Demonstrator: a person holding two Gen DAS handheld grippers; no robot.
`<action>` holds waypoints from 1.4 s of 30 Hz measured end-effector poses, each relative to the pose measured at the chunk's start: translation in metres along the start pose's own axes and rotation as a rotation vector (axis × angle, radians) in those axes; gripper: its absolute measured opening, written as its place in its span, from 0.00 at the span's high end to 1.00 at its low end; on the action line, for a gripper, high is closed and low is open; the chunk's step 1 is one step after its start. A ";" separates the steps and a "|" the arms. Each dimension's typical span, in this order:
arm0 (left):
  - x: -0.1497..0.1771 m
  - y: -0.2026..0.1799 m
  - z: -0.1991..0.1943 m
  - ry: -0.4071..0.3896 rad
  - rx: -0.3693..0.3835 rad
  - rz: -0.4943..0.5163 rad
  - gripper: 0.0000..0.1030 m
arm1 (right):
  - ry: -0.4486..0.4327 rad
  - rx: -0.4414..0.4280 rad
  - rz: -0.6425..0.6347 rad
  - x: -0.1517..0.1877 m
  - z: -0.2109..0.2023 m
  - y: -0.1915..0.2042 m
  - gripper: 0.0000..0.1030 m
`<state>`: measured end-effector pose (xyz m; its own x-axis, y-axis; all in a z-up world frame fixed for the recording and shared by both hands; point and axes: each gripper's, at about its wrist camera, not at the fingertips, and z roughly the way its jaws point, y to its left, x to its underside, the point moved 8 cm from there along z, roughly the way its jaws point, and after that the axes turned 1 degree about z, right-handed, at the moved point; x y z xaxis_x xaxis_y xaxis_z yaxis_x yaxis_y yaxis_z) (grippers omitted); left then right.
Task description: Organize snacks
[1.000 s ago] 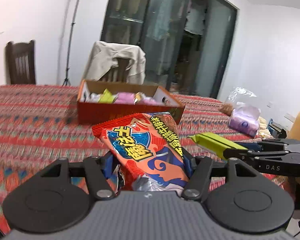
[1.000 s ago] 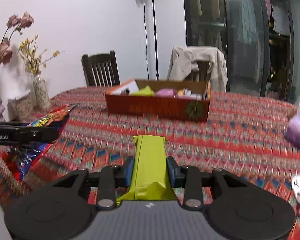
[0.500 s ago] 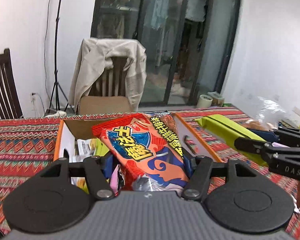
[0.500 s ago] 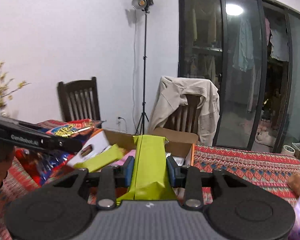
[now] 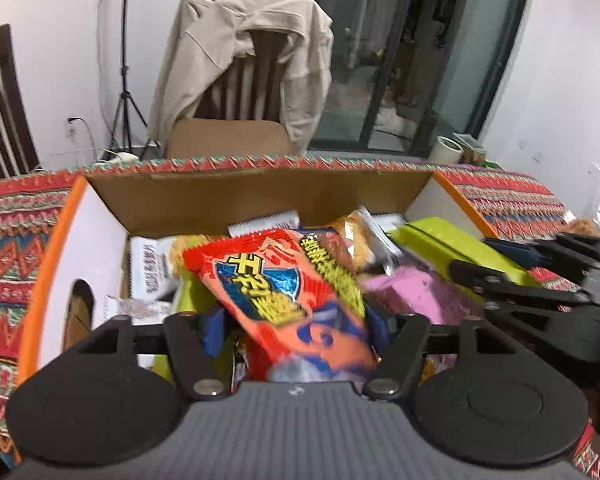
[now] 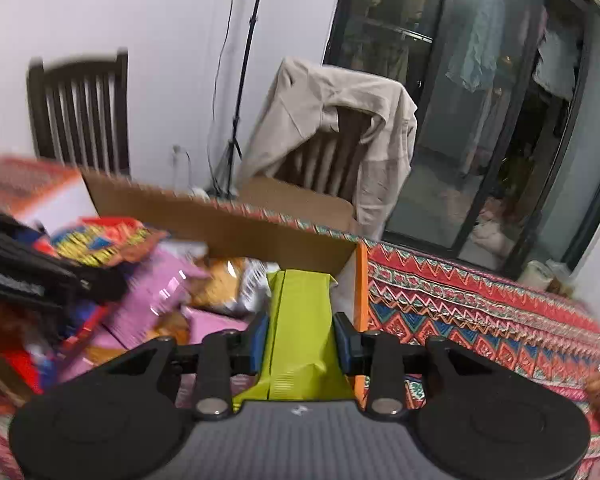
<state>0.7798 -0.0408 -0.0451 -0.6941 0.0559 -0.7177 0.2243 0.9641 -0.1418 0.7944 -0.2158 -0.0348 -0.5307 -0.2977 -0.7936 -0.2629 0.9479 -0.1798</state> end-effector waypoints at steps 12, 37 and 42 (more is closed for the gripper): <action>-0.003 0.008 -0.042 -0.028 -0.018 0.022 0.20 | -0.002 -0.024 -0.016 -0.006 -0.005 0.012 0.49; 0.065 -0.011 -0.389 -0.420 -0.146 0.025 0.01 | -0.237 -0.086 0.078 0.000 -0.311 -0.033 0.07; 0.131 -0.034 -0.446 -0.510 -0.198 0.044 0.00 | -0.281 -0.123 0.099 0.049 -0.369 -0.015 0.06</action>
<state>0.3765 0.0491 0.1697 -0.2560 0.0114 -0.9666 0.0784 0.9969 -0.0090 0.4753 -0.2859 0.1437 -0.3196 -0.1451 -0.9364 -0.3255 0.9449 -0.0353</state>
